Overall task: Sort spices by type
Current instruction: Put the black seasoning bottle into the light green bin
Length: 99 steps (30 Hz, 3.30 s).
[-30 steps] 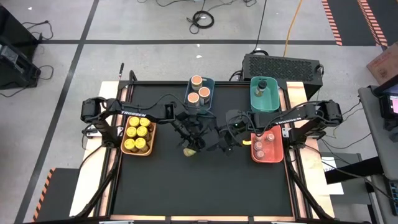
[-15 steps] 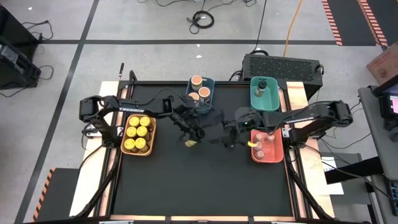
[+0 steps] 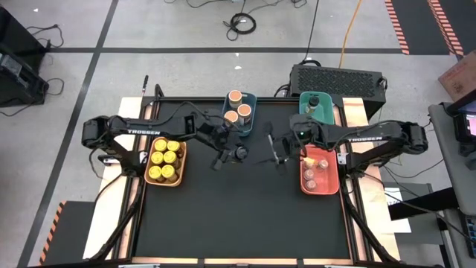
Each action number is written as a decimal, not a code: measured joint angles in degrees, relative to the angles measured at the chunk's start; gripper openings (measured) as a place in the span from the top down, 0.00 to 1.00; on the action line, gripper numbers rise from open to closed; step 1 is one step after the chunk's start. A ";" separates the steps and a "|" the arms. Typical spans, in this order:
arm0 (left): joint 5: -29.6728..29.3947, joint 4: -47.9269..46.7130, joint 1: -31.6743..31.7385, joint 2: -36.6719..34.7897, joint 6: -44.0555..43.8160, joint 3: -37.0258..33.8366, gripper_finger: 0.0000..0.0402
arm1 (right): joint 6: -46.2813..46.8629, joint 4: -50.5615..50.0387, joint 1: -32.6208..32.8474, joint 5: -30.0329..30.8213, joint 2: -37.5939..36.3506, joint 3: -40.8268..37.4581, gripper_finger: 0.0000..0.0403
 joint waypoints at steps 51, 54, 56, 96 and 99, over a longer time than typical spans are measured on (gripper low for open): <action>1.50 2.98 -3.36 0.50 -3.43 -0.09 0.47 | -3.92 14.34 0.15 -6.30 12.31 0.09 0.47; 1.34 2.88 -3.34 0.50 -3.40 -0.09 0.45 | -3.92 14.36 0.07 -6.29 12.11 0.03 0.50; 1.00 3.04 -3.34 0.43 -3.40 -0.05 0.41 | -3.77 14.18 -0.07 -6.29 12.04 -0.01 0.51; -4.16 -13.55 18.40 -23.12 7.32 -12.63 0.20 | 33.46 -36.28 -30.72 48.37 -9.53 -0.06 0.50; -4.05 -14.78 18.50 -24.46 8.18 -12.68 0.20 | 37.02 -39.85 -30.85 54.06 -9.55 -0.11 0.50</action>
